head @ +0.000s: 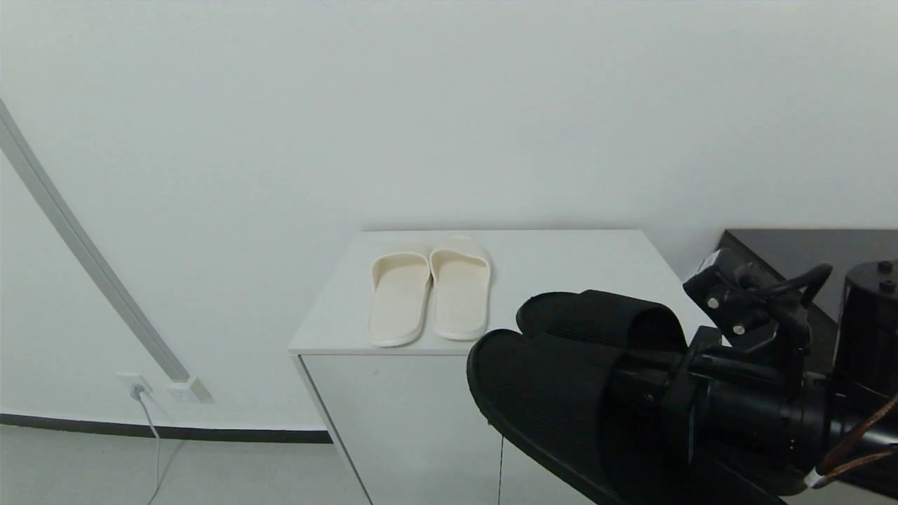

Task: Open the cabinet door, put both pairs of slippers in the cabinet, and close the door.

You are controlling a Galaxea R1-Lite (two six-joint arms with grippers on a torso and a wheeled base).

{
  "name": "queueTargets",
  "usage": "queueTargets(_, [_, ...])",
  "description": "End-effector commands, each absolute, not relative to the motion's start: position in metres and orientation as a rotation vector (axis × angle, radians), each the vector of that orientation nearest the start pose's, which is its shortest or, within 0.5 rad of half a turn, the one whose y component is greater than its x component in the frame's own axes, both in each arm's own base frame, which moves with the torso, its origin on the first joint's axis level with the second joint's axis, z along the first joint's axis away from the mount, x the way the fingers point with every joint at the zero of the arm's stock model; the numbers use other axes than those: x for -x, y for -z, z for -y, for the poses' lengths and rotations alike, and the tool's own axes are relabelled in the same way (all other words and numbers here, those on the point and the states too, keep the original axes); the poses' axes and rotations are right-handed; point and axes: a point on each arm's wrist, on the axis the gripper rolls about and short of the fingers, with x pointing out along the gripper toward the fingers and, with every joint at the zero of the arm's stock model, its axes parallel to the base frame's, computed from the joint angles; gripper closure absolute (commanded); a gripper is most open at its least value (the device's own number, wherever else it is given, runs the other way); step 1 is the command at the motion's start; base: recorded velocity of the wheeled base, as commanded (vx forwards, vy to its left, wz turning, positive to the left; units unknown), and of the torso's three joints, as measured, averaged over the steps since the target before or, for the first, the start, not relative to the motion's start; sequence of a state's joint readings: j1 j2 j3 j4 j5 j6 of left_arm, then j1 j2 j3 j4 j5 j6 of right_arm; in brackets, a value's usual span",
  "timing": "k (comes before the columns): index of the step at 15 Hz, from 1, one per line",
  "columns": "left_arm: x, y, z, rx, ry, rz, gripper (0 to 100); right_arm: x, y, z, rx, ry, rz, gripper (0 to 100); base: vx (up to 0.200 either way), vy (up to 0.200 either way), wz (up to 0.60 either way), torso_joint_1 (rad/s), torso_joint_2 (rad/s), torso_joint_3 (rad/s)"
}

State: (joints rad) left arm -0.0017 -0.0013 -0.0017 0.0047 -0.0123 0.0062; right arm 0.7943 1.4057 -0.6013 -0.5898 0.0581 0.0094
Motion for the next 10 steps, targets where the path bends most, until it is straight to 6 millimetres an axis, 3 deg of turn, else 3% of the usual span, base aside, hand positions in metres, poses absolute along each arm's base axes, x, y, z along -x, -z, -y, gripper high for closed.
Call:
queueTargets(1, [0.0229,-0.0754,0.0002,-0.006,0.014,-0.003,100,-0.1552,-0.2019,-0.1604,0.067,-0.85,-0.204,100,-0.2,0.0,0.0,0.002,0.0,-0.002])
queueTargets(6, [0.0229,-0.0754,0.0002,-0.006,0.014,-0.003,100,-0.1548,-0.1977,-0.16,0.075,-0.85,-0.219,100,-0.2,0.0,0.0,0.003,0.0,0.004])
queueTargets(10, [0.0229,-0.0754,0.0002,-0.006,0.012,-0.003,100,-0.1546,-0.1946,-0.1598,0.078,-0.851,-0.23,100,0.0,0.0,0.0,0.0,0.0,0.0])
